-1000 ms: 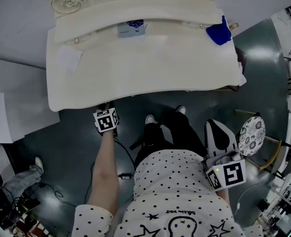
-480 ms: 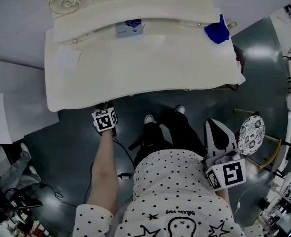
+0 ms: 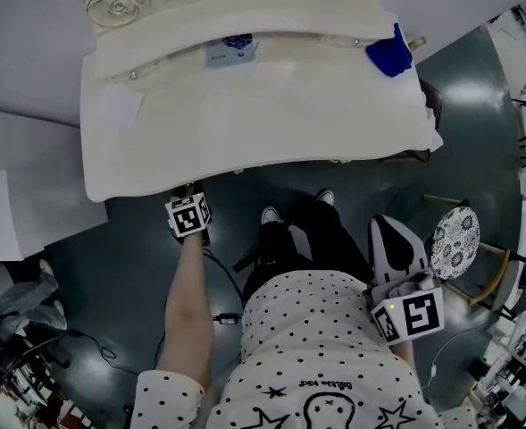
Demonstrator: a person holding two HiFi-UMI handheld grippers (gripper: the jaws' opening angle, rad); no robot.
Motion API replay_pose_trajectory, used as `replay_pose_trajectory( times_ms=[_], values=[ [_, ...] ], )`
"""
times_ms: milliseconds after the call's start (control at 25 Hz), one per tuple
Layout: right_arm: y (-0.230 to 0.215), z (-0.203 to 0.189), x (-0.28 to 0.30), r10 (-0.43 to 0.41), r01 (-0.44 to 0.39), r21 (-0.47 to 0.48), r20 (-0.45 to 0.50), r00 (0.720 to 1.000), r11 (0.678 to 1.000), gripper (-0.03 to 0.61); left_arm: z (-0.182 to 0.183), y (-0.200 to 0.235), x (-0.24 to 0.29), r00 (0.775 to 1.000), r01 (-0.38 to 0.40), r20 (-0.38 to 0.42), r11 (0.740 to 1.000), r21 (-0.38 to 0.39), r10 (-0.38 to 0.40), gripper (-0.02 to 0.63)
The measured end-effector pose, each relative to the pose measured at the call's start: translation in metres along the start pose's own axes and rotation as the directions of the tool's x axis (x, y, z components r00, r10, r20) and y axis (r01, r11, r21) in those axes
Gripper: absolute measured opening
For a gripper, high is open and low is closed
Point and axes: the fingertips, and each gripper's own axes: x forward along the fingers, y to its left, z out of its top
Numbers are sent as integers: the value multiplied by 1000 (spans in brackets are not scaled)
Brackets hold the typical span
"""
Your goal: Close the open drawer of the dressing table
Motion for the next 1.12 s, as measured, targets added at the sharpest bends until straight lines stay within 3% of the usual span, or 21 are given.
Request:
replay_pose_trajectory(
  times_ms=[320,480,680,840,1000,1120],
  values=[
    [1,-2,-3,11,-11,0,1,1000,1000,9,-10,2,-7,1000,9,-9,999,-31,-9,179],
    [2,-2,-5,23,-23,-1,4,1000,1000,9,-9,1,-17,1000,10,24,999,-43,-9,173],
    [8,-4,-7,37,-37,-6,8,999,999,9,-6,4,-29,997,-20,68,999,-38,22,41],
    [8,-5,-11,36,-36,-1,18,999,999,9,-4,1,-39,995,-24,100,999,-24,27,12],
    [12,-5,-12,48,-48,3,30,998,999,9,9,-7,-61,984,-11,178,1000,-24,15,11],
    [16,-4,-13,62,-62,4,43,997,998,9,27,-18,-90,962,15,271,1000,6,-16,11]
  ],
)
